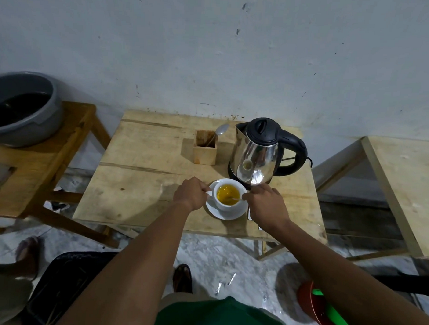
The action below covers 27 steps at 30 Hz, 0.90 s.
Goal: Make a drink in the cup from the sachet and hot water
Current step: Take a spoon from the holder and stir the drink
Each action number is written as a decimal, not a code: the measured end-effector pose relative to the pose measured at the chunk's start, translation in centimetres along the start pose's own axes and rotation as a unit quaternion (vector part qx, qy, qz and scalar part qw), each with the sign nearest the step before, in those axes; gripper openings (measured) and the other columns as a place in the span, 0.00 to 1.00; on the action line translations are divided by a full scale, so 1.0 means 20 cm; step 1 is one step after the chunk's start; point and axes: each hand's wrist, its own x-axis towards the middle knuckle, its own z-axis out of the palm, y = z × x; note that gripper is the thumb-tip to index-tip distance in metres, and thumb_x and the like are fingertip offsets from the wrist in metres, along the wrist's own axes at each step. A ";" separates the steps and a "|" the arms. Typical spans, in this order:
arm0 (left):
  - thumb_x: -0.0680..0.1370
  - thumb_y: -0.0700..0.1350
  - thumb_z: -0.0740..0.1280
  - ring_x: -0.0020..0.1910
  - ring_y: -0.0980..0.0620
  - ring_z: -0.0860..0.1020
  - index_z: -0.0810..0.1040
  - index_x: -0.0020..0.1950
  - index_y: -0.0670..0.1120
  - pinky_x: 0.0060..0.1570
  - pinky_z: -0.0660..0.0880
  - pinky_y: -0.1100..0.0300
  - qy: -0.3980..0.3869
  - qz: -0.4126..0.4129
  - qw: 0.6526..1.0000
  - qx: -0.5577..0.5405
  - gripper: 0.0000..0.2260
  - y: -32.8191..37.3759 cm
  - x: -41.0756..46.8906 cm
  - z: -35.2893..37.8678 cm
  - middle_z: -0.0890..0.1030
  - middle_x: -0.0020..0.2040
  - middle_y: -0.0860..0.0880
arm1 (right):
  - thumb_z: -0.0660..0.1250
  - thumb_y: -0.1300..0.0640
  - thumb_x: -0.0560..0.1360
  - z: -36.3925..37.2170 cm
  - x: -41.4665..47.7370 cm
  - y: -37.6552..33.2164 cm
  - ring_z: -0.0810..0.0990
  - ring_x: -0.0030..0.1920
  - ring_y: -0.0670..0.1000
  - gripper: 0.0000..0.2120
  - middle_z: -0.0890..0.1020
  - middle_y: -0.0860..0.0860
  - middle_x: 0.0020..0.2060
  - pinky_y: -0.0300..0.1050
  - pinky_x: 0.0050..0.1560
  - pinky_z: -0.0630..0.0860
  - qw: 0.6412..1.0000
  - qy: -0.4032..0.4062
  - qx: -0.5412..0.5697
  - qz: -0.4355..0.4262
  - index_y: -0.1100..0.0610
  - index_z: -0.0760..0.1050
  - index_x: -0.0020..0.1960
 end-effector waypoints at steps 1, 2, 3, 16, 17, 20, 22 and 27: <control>0.77 0.44 0.69 0.53 0.47 0.82 0.87 0.55 0.51 0.54 0.80 0.53 0.006 -0.006 1.000 -0.009 0.10 0.00 -0.01 0.01 0.86 0.56 0.50 | 0.70 0.59 0.73 0.00 -0.01 0.01 0.77 0.58 0.58 0.17 0.84 0.54 0.53 0.52 0.52 0.74 1.000 0.004 -0.003 -0.003 0.49 0.82 0.61; 0.77 0.45 0.69 0.53 0.47 0.82 0.87 0.56 0.52 0.53 0.80 0.52 0.013 -0.010 1.000 -0.016 0.10 0.00 -0.02 0.01 0.86 0.56 0.50 | 0.70 0.59 0.72 -0.01 -0.01 0.01 0.77 0.58 0.58 0.17 0.84 0.54 0.53 0.52 0.52 0.74 1.000 0.008 -0.008 -0.005 0.50 0.82 0.60; 0.77 0.46 0.69 0.53 0.46 0.82 0.86 0.57 0.52 0.53 0.80 0.53 0.021 -0.012 1.000 -0.020 0.11 0.01 -0.03 0.02 0.86 0.56 0.50 | 0.70 0.59 0.71 -0.02 -0.01 0.02 0.77 0.57 0.59 0.17 0.84 0.54 0.52 0.52 0.51 0.73 1.000 0.014 -0.015 -0.005 0.50 0.82 0.60; 0.78 0.49 0.69 0.56 0.44 0.82 0.85 0.60 0.52 0.55 0.79 0.52 0.096 -0.078 0.991 -0.045 0.12 0.04 -0.13 0.10 0.85 0.58 0.48 | 0.70 0.58 0.69 0.06 -0.19 0.03 0.78 0.44 0.59 0.07 0.83 0.53 0.33 0.51 0.42 0.69 0.991 0.063 0.030 0.113 0.50 0.85 0.43; 0.78 0.50 0.70 0.57 0.44 0.82 0.85 0.59 0.53 0.56 0.79 0.52 0.096 -0.083 0.991 -0.045 0.12 0.05 -0.13 0.09 0.85 0.58 0.48 | 0.69 0.58 0.69 0.07 -0.20 0.03 0.78 0.43 0.59 0.07 0.82 0.54 0.32 0.49 0.41 0.68 0.990 0.055 0.044 0.120 0.50 0.85 0.43; 0.77 0.49 0.69 0.58 0.44 0.81 0.85 0.59 0.53 0.56 0.79 0.52 0.095 -0.099 0.989 -0.046 0.12 0.06 -0.13 0.10 0.84 0.59 0.48 | 0.67 0.58 0.71 0.10 -0.22 0.03 0.78 0.39 0.59 0.06 0.81 0.54 0.31 0.46 0.38 0.63 0.986 0.024 0.092 0.137 0.51 0.83 0.42; 0.76 0.49 0.69 0.58 0.43 0.81 0.85 0.60 0.53 0.55 0.78 0.53 0.096 -0.105 0.989 -0.040 0.13 0.07 -0.14 0.10 0.84 0.59 0.47 | 0.65 0.58 0.72 0.11 -0.24 0.04 0.78 0.36 0.59 0.07 0.80 0.55 0.32 0.44 0.34 0.64 0.985 0.004 0.099 0.142 0.52 0.82 0.43; 0.75 0.48 0.70 0.57 0.43 0.81 0.85 0.59 0.54 0.55 0.79 0.52 0.088 -0.103 0.990 -0.030 0.13 0.09 -0.14 0.09 0.84 0.58 0.47 | 0.64 0.61 0.75 0.17 -0.24 0.06 0.81 0.38 0.61 0.08 0.85 0.56 0.37 0.48 0.36 0.77 0.960 0.022 0.184 0.211 0.53 0.81 0.46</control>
